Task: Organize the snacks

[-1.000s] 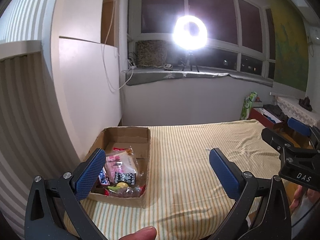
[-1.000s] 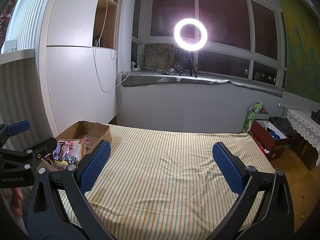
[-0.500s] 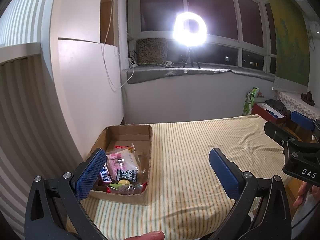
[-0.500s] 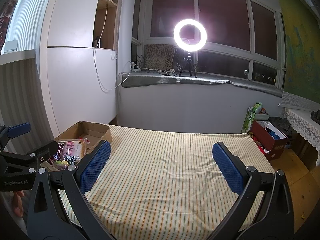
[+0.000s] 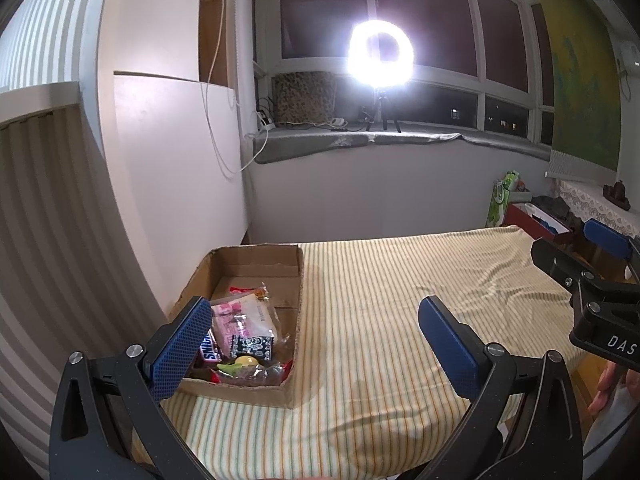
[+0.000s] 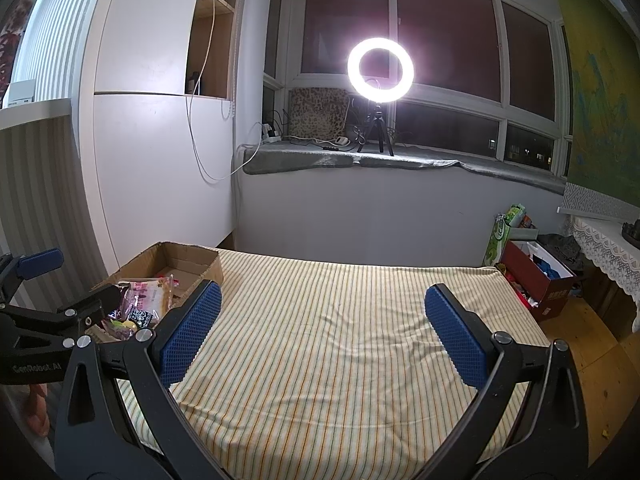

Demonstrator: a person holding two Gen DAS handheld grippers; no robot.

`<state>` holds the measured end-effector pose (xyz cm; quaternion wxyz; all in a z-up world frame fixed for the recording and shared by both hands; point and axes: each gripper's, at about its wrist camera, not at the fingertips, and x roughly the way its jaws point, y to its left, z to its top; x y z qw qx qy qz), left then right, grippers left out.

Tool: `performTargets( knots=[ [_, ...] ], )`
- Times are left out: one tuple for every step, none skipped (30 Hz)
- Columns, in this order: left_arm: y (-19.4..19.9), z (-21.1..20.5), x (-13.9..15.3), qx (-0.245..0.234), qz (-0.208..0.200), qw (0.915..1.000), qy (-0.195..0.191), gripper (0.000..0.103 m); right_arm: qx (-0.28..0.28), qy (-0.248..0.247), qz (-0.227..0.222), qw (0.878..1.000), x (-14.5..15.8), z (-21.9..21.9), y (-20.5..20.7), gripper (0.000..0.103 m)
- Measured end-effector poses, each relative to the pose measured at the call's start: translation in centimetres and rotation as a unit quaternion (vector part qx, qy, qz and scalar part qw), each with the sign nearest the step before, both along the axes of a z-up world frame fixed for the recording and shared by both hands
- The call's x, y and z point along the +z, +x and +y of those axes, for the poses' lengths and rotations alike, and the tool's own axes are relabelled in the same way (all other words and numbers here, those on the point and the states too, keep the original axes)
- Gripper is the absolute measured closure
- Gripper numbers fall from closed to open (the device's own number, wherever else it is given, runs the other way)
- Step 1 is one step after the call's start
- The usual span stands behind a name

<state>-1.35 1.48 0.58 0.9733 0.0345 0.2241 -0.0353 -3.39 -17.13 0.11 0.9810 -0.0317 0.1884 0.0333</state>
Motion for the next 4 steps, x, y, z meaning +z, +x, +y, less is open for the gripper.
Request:
performTargets(
  knots=[
    [-0.02,0.11,-0.01,0.001,-0.001,1.0,-0.005,0.0,0.0,0.0,0.0,1.0,0.01,0.0,-0.03,0.0],
    [-0.09,0.18,-0.02,0.003,-0.005,1.0,-0.005,0.001,-0.001,0.0,0.0,1.0,0.02,0.0,-0.05,0.0],
    [-0.29,0.07,0.02,0.003,-0.012,0.9999,0.001,0.001,-0.001,0.0,0.0,1.0,0.02,0.0,-0.05,0.0],
    [-0.48,-0.06,0.08,0.004,-0.017,0.9998,0.007,0.001,-0.001,0.0,0.0,1.0,0.01,-0.13,-0.1,0.0]
  ],
)
